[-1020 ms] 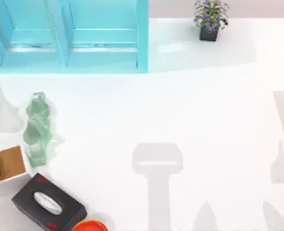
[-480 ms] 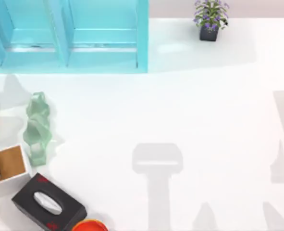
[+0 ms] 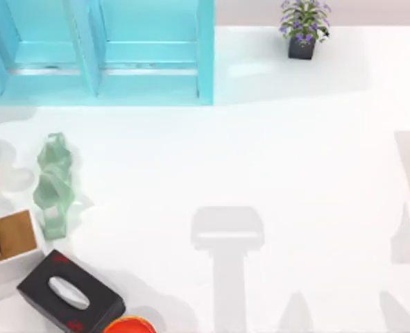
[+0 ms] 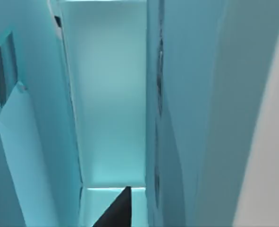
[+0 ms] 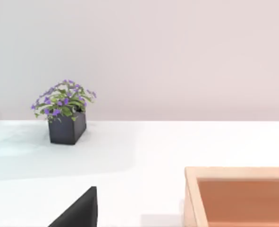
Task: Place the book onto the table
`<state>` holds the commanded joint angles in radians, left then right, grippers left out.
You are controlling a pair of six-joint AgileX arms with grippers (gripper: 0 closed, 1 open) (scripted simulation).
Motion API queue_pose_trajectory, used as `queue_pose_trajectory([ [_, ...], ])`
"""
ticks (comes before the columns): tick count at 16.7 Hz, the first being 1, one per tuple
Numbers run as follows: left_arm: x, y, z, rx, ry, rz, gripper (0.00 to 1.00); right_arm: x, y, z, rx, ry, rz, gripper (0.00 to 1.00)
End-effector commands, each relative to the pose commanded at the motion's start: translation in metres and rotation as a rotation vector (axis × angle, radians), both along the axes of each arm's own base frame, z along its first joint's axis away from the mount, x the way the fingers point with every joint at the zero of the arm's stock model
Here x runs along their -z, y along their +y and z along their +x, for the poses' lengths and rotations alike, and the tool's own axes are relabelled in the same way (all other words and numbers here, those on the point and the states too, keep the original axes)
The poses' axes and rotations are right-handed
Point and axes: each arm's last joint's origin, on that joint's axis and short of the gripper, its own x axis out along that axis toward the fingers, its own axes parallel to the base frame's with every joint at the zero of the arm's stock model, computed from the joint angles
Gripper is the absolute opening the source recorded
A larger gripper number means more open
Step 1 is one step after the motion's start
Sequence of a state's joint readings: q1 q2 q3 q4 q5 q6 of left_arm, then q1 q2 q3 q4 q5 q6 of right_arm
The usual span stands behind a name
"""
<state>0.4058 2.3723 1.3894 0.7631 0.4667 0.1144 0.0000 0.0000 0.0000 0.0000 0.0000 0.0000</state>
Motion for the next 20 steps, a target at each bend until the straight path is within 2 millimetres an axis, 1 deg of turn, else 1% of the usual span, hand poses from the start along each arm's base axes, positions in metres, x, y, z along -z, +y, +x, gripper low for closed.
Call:
queue_pose_trajectory([
  [5,0.0023,0.0014,0.0005,0.000,0.003,-0.001,1.00,0.0000,0.0000,0.0000,0.000,0.000,0.000,1.00],
  [18,0.0023,0.0014,0.0005,0.000,0.003,-0.001,0.02,0.0000,0.0000,0.0000,0.000,0.000,0.000,1.00],
  [19,0.0023,0.0014,0.0005,0.000,0.003,-0.001,0.00,0.0000,0.0000,0.0000,0.000,0.000,0.000,1.00],
  [20,0.0023,0.0014,0.0005,0.000,0.003,-0.001,0.00,0.0000,0.0000,0.0000,0.000,0.000,0.000,1.00],
])
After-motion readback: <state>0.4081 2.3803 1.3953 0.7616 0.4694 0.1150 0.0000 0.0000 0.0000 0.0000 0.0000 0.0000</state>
